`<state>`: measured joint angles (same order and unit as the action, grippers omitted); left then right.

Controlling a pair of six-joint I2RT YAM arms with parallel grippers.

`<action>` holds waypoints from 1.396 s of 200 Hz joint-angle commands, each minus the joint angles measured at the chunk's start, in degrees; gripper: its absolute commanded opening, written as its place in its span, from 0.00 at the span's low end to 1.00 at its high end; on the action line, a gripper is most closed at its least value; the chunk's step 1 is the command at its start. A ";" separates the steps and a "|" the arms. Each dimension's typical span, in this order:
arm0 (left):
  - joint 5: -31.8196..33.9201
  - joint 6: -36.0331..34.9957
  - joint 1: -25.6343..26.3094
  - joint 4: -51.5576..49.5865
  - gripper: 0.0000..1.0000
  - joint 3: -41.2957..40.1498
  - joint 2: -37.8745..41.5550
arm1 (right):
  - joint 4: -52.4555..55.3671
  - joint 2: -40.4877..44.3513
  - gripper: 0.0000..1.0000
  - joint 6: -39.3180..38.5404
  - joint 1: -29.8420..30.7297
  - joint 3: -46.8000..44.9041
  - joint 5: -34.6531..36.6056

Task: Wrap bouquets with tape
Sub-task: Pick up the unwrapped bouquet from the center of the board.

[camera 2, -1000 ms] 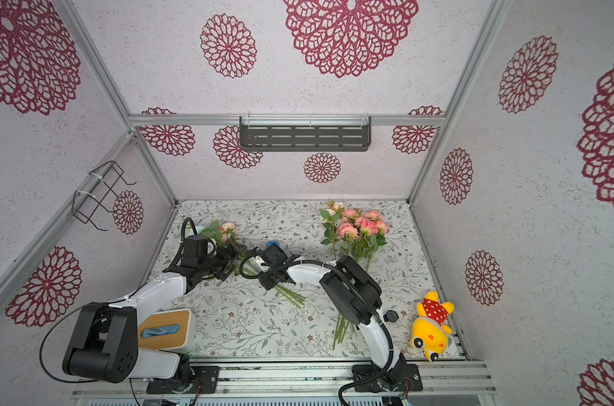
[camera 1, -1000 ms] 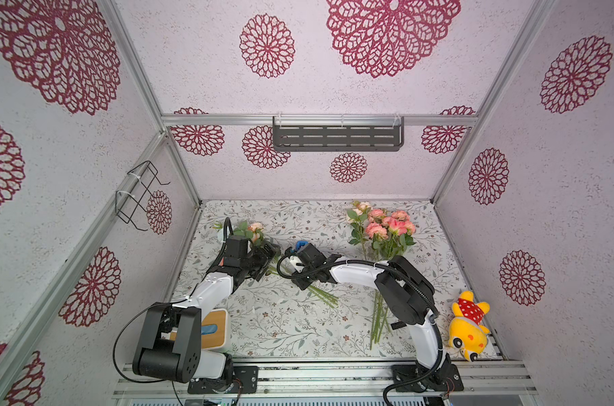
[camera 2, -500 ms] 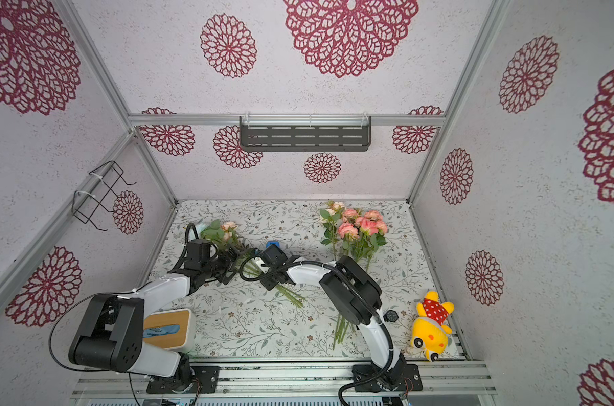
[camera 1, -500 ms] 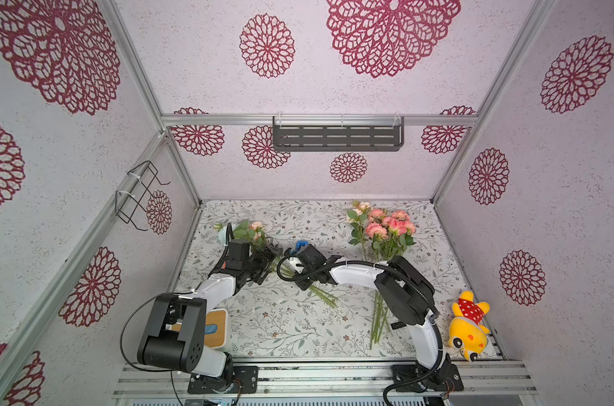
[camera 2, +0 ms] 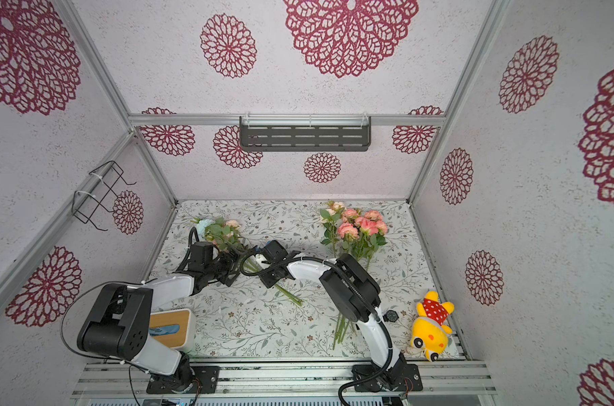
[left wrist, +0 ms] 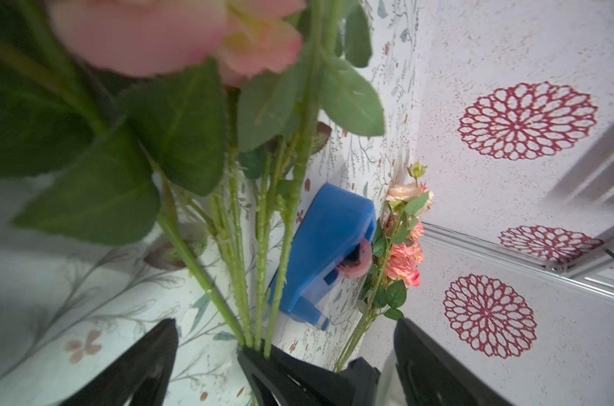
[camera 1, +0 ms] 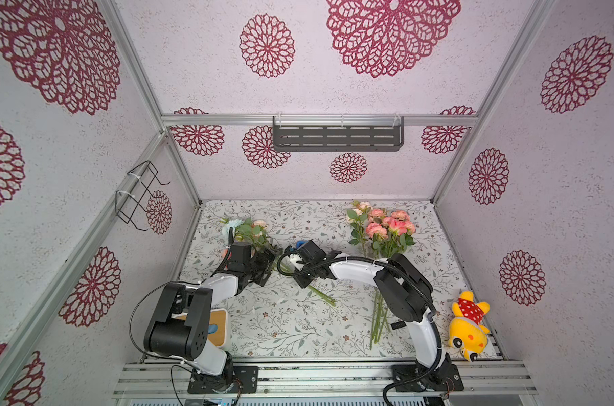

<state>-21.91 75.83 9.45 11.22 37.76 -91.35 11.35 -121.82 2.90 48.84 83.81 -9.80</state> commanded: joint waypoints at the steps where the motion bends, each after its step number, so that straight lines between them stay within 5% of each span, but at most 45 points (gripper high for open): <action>1: 2.01 3.58 1.86 3.01 0.98 0.92 -2.60 | 1.71 0.27 0.00 2.98 -1.19 1.35 -2.44; 53: 6.11 6.90 4.81 3.29 0.98 2.09 -6.08 | 1.46 0.86 0.00 4.76 -2.16 2.74 -5.27; 141: 9.49 15.30 7.83 18.05 0.87 -1.63 -13.54 | -0.21 1.15 0.00 7.74 -2.43 3.46 -8.87; 202: 9.42 15.84 9.25 25.74 0.60 -1.34 -16.76 | -0.37 1.28 0.00 8.10 -2.43 3.29 -8.60; 279: 9.27 18.44 9.27 32.84 0.15 -2.83 -19.79 | 1.40 0.51 0.00 8.09 -2.48 3.99 -5.63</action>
<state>-12.51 91.90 18.24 43.40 35.38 -109.95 12.49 -121.82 9.78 46.33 85.97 -16.67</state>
